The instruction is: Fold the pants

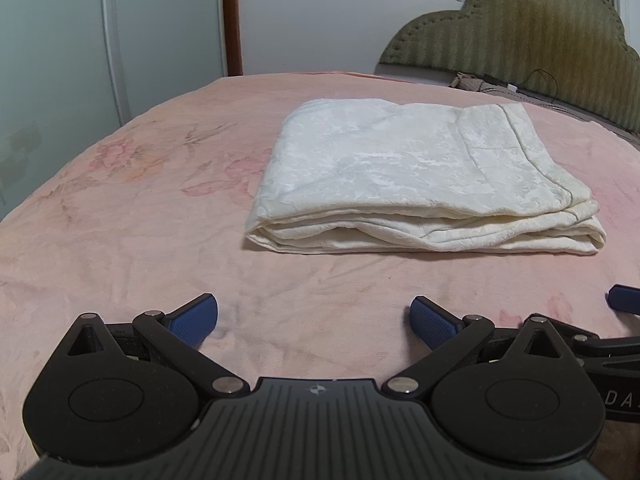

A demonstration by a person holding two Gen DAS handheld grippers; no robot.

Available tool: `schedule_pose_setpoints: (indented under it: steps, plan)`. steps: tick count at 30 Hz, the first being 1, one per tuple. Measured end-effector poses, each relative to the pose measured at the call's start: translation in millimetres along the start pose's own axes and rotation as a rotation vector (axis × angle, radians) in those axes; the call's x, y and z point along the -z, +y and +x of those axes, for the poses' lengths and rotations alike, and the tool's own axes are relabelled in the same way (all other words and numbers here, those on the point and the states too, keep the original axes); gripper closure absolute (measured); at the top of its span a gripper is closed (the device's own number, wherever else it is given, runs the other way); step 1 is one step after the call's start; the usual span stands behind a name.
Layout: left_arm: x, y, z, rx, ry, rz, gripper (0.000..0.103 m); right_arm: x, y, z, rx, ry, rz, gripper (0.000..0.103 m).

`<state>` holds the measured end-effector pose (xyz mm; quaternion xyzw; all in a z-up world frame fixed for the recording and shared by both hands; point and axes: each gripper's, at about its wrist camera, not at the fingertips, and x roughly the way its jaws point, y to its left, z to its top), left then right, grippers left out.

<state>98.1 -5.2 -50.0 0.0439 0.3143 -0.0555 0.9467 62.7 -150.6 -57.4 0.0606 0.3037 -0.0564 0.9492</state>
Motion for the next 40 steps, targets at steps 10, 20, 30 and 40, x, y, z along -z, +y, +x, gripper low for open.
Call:
schedule_pose_setpoints:
  steps: [10, 20, 30, 40]
  plan:
    - [-0.1, -1.3, 0.7, 0.003, 0.009, 0.000, 0.000, -0.2, -0.1, 1.4, 0.001, 0.003, -0.006, 0.000]
    - [-0.4, -1.3, 0.9, 0.003, 0.009, -0.001, 0.000, -0.3, 0.0, 1.8, 0.001, 0.003, -0.006, 0.000]
    - [-0.5, -1.2, 0.8, 0.004, 0.009, -0.002, 0.000, -0.1, -0.1, 1.5, 0.001, 0.003, -0.005, 0.000]
    - [-0.1, 0.5, 1.4, 0.019, 0.006, -0.011, 0.000, -0.2, -0.3, 1.8, 0.001, 0.003, -0.005, 0.000]
